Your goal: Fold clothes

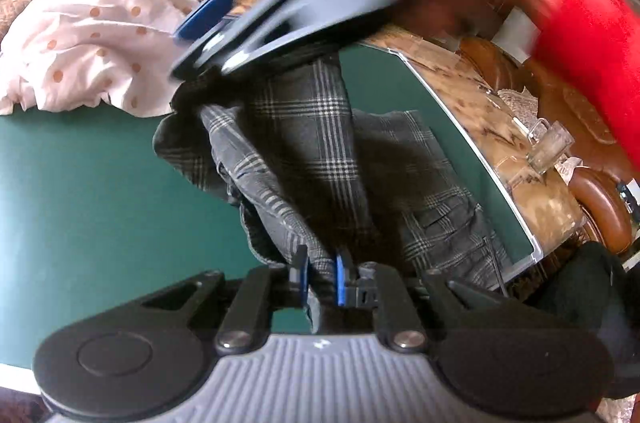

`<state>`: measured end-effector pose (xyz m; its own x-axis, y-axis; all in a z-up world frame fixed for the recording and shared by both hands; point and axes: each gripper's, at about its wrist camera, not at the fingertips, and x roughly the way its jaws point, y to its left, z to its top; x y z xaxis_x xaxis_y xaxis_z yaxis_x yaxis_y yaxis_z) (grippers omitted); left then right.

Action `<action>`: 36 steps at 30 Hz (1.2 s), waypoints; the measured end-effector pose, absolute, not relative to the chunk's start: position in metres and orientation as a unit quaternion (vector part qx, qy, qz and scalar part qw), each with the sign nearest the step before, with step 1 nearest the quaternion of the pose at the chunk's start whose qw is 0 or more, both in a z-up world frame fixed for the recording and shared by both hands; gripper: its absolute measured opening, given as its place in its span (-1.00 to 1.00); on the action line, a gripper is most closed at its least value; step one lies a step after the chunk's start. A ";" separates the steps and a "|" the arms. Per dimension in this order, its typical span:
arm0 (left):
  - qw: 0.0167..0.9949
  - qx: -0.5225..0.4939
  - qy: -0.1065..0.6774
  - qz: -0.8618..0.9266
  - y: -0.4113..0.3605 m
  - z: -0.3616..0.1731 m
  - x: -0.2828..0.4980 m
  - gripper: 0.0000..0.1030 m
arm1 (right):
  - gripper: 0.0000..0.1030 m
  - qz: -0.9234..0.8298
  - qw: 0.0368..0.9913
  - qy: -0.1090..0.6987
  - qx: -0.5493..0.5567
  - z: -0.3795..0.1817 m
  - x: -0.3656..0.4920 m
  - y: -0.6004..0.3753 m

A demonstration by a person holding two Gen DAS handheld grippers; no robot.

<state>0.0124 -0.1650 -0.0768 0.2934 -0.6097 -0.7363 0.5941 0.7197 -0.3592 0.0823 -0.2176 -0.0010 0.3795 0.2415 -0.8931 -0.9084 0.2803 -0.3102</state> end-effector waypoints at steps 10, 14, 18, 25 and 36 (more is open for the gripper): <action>0.803 -0.016 0.463 -0.375 -0.147 -0.091 0.012 -0.73 | -0.76 0.373 0.648 0.561 -0.355 -0.054 0.172 -0.202; 0.802 -0.011 0.456 -0.386 -0.141 -0.094 0.009 -0.72 | -0.76 0.292 0.749 0.595 -0.021 -0.026 0.204 -0.274; 0.802 -0.012 0.456 -0.386 -0.137 -0.098 0.009 -0.71 | -0.80 0.223 0.752 0.534 0.315 -0.022 0.193 -0.349; 0.803 0.004 0.451 -0.389 -0.144 -0.091 0.000 -0.71 | 0.05 0.303 0.800 0.469 -0.218 -0.005 0.180 -0.210; 0.799 0.027 0.443 -0.406 -0.155 -0.081 -0.014 -0.70 | 0.06 0.350 0.538 0.650 -0.407 -0.118 0.200 -0.099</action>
